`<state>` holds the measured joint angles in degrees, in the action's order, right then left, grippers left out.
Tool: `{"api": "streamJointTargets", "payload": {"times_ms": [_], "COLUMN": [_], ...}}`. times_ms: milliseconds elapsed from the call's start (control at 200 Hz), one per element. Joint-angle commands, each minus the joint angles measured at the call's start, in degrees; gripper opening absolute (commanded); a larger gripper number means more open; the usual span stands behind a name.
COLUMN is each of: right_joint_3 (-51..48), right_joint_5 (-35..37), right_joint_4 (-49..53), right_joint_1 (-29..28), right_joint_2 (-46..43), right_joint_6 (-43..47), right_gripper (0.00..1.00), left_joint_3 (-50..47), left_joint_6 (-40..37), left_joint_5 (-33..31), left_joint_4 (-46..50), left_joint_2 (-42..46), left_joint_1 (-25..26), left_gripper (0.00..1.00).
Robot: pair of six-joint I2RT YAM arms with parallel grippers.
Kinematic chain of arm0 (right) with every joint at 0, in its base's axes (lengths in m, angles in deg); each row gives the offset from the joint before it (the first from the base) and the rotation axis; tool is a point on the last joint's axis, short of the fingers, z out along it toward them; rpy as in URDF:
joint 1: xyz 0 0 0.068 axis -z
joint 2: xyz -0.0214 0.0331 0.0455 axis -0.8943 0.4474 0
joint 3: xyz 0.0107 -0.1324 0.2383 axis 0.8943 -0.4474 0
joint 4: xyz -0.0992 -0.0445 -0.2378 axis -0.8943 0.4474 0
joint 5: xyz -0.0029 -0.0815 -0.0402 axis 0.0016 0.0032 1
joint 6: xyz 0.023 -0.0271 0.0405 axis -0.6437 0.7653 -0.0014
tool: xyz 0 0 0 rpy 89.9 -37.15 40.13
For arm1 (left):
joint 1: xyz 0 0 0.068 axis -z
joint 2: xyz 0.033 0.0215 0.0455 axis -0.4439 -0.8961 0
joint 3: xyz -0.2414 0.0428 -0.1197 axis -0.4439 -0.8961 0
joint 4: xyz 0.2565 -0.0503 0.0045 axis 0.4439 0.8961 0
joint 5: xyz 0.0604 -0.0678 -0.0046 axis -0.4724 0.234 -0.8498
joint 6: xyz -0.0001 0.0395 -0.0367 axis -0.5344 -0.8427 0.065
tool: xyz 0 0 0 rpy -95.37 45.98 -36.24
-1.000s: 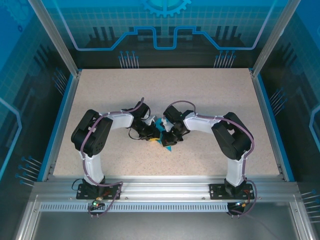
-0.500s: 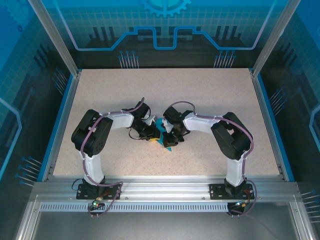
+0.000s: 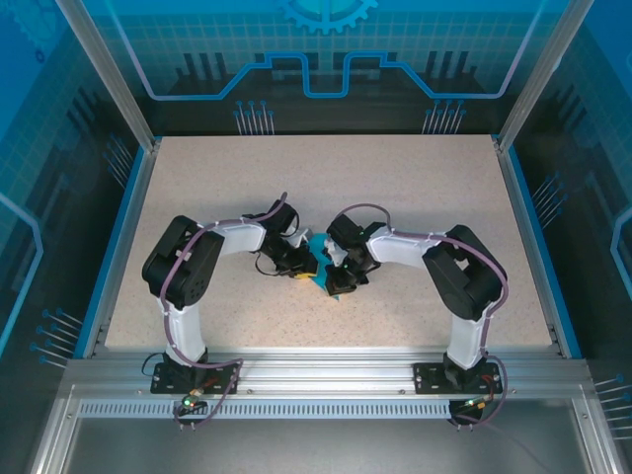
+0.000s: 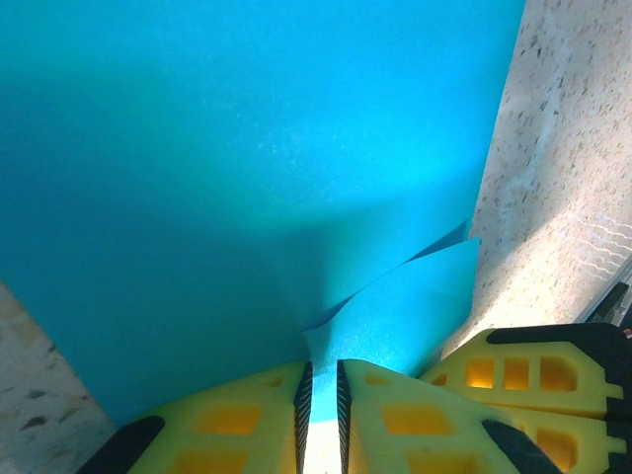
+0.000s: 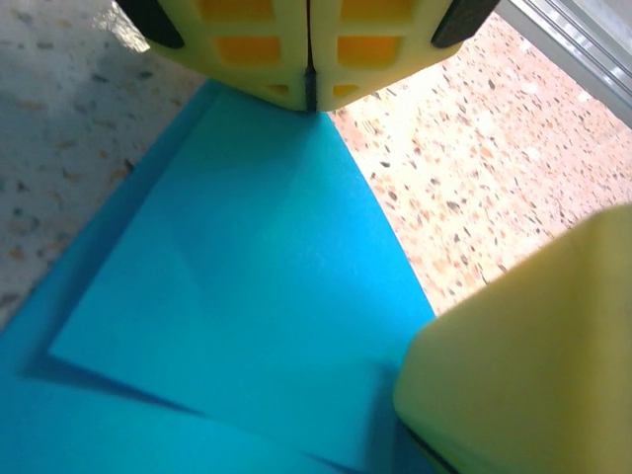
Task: Fold a paper plane with a square sheet of paper (fold left side to right side)
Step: Third fold the triangle at the center of the table.
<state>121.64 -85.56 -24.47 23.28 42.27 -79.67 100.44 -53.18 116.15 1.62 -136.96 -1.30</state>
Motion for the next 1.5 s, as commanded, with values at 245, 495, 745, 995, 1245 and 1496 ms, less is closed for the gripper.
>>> {"api": "streamJointTargets", "payload": {"times_ms": [245,495,745,995,1245,1496], "right_joint_3": [-5.06,-5.85,-4.11,0.6,0.76,-0.44], "right_joint_5": [-0.89,-0.12,-5.65,-5.57,-4.18,-1.14], "right_joint_4": [7.08,8.16,1.82,-1.61,-1.09,1.18], "right_joint_1": [-0.82,-0.39,1.2,1.67,2.69,3.75], "right_joint_2": [-2.95,-4.23,-10.23,-3.33,1.6,3.32], "right_joint_6": [-0.8,-0.48,-0.58,-1.93,-2.18,-1.5], "right_gripper": [0.06,0.06,0.05,0.05,0.04,0.01], "left_joint_3": [0.05,0.09,0.34,0.45,0.54,0.35], "left_joint_6": [-1.76,-1.76,-1.41,-0.81,-0.42,-1.45], "left_joint_5": [-7.21,-7.13,-6.69,-6.29,-5.64,-4.76], "left_joint_4": [4.1,4.27,3.88,3.41,3.2,2.89], "left_joint_2": [-3.57,-3.47,-3.25,-3.14,-2.61,3.15], "left_joint_1": [0.12,0.15,0.34,0.88,1.22,1.59], "left_gripper": [0.19,0.19,0.19,0.19,0.2,0.22]}}
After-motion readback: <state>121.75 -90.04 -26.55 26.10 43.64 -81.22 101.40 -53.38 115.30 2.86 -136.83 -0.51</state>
